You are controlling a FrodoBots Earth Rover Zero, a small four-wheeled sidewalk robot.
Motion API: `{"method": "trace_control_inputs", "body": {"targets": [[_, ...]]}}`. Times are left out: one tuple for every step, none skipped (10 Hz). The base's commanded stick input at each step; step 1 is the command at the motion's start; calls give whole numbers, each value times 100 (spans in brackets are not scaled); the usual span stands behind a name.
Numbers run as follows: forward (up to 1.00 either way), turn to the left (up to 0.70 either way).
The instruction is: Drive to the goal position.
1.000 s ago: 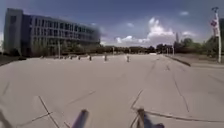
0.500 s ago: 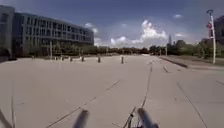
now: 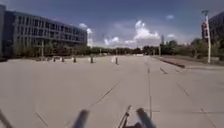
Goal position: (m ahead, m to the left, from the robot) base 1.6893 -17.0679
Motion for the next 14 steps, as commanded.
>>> {"method": "trace_control_inputs", "body": {"targets": [[100, -27], [100, -27], [100, -27], [100, -27], [100, -27], [100, -27], [100, -27], [100, -27], [100, -27], [100, -27], [100, -27], [100, -27], [100, -27], [100, -27]]}}
